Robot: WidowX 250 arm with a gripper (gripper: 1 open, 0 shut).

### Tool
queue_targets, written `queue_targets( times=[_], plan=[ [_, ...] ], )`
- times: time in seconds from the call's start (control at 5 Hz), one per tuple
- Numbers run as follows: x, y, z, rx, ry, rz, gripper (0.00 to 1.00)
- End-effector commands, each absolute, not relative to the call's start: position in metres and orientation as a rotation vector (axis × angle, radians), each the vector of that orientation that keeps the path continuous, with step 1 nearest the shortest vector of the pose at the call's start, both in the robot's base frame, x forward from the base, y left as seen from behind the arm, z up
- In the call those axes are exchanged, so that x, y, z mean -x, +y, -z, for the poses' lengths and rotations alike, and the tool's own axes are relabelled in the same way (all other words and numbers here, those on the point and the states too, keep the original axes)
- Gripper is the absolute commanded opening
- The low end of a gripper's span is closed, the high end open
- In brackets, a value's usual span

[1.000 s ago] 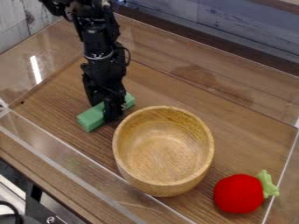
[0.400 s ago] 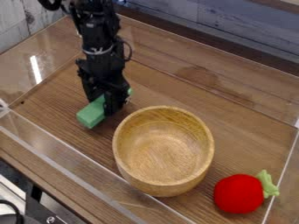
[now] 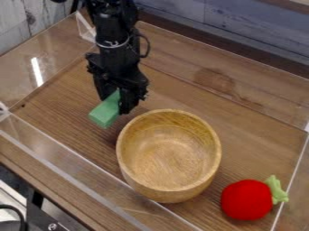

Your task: Put the green block in the brown bowl

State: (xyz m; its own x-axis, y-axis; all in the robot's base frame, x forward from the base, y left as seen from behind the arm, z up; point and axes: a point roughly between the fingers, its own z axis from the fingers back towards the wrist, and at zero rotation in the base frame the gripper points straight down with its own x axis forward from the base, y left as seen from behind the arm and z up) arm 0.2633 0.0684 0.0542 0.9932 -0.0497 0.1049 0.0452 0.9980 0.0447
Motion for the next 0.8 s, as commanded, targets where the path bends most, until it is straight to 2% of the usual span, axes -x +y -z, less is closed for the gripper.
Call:
queue_targets(
  times=[0.0,0.6],
  plan=[
    [-0.269,0.066,-0.058,-0.062,-0.154,0.006,0.0],
    [-0.27,0.016,-0.07,-0.052,-0.188,0.121,0.0]
  ],
)
